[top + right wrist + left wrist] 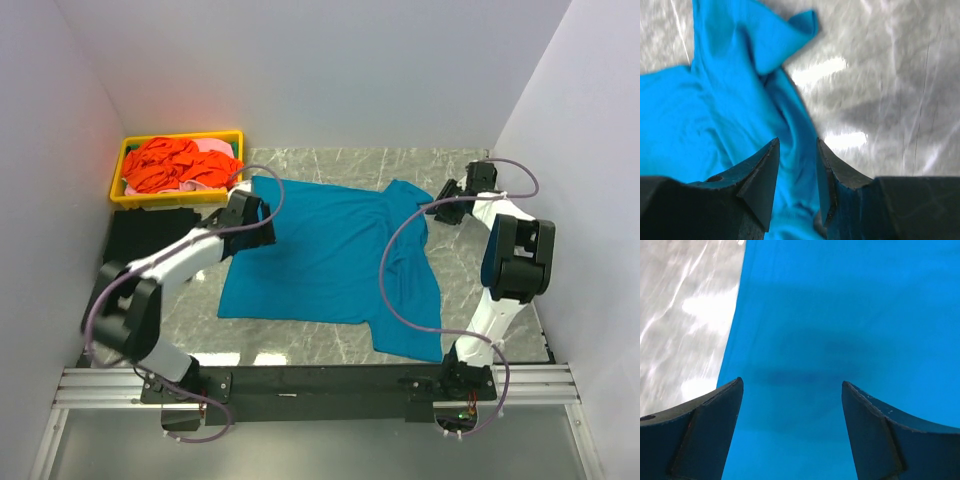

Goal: Fold and stack the t-shirts
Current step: Fold the tshirt

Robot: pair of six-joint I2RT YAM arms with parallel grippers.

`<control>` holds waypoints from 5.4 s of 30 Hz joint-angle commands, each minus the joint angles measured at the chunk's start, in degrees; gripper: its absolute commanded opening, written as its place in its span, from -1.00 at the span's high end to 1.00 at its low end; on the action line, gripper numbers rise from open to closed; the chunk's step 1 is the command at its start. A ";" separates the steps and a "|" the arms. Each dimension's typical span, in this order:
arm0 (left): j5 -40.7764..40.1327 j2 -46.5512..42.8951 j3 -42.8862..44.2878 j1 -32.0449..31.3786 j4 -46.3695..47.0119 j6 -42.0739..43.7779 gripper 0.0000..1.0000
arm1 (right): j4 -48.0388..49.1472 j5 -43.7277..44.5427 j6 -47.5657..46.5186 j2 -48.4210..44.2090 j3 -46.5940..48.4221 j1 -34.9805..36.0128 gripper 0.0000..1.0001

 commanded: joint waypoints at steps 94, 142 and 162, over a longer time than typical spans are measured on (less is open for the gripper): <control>-2.59 16.72 4.87 4.56 -0.48 7.80 -0.63 | -20.58 38.18 -10.13 15.92 26.99 7.21 0.93; 2.95 37.90 37.83 2.98 3.83 12.80 -0.67 | -10.98 23.86 0.42 -20.82 -24.50 10.02 0.21; -6.11 43.44 40.90 4.73 -1.53 12.72 -0.63 | -23.82 25.45 11.83 -13.34 -30.29 6.42 0.89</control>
